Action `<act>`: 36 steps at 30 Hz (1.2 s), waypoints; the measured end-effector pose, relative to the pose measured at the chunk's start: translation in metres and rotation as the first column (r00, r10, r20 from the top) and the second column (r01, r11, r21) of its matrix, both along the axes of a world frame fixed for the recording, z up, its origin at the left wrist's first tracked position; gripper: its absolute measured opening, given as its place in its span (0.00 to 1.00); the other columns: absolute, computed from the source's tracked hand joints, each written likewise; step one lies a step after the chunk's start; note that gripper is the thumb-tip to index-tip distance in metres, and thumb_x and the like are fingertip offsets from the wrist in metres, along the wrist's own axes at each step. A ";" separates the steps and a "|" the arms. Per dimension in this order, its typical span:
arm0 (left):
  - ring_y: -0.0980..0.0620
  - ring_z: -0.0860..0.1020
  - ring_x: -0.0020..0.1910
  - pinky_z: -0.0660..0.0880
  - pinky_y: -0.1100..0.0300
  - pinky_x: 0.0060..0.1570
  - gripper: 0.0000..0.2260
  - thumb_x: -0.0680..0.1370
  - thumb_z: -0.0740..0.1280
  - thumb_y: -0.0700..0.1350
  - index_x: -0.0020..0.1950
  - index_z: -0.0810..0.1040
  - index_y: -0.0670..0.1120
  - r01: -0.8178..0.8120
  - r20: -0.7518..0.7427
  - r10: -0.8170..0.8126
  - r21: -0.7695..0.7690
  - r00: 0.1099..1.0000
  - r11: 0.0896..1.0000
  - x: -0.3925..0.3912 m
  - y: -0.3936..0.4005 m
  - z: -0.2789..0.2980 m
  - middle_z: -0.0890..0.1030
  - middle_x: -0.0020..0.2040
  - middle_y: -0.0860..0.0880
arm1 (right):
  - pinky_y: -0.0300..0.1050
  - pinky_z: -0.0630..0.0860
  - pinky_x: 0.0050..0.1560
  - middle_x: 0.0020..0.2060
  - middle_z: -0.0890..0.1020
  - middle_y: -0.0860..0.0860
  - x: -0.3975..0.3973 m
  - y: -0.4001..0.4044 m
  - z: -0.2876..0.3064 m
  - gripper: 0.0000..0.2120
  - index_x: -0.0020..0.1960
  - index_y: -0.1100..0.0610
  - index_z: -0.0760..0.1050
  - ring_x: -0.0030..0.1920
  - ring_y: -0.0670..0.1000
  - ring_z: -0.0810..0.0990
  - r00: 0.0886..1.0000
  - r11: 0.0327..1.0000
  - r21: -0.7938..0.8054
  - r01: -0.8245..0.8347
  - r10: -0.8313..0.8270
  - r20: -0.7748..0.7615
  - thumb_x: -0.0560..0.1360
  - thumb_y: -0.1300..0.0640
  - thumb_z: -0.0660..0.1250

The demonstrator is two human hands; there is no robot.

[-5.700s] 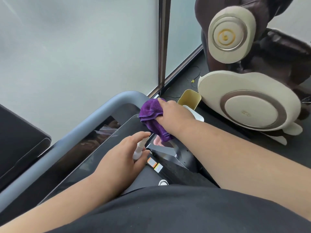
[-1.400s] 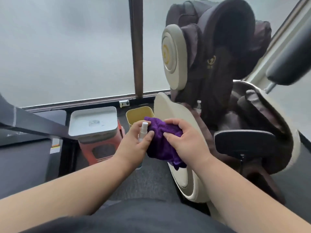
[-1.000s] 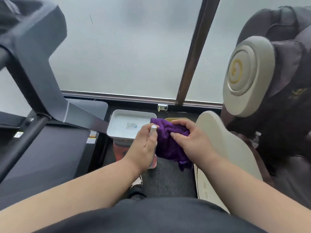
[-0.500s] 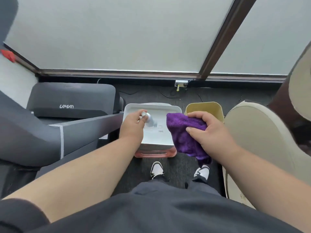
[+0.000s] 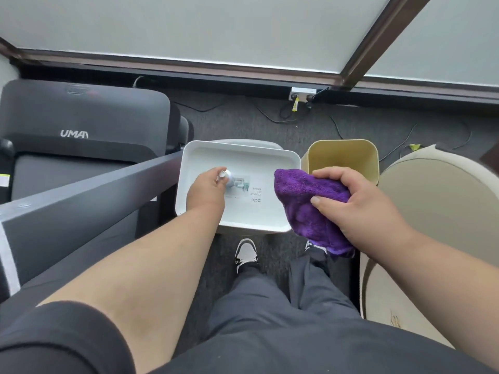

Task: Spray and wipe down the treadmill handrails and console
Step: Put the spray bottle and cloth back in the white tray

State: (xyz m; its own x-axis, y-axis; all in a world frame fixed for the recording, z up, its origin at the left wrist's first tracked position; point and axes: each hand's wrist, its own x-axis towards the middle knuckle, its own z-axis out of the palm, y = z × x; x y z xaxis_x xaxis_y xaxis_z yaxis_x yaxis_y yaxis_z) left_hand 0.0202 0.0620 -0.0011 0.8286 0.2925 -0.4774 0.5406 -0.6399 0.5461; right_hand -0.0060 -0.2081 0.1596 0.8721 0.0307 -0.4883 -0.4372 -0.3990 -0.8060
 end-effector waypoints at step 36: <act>0.47 0.80 0.52 0.74 0.69 0.50 0.39 0.76 0.70 0.40 0.82 0.53 0.53 0.430 -0.234 -0.463 -0.177 0.855 0.885 0.066 -0.303 0.054 0.78 0.61 0.47 | 0.38 0.68 0.59 0.80 0.48 0.56 0.078 -0.253 -0.109 0.32 0.74 0.48 0.67 0.70 0.52 0.70 0.956 0.875 -0.418 -0.245 0.147 -0.252 0.71 0.57 0.69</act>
State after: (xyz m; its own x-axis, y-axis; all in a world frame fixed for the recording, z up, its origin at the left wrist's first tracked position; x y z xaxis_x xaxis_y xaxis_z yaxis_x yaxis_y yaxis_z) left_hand 0.0867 -0.2407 0.0528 0.6966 -0.1483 -0.7019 0.3445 -0.7890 0.5086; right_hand 0.0725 -0.4610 0.0505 0.7488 -0.0704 -0.6591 -0.4490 -0.7853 -0.4263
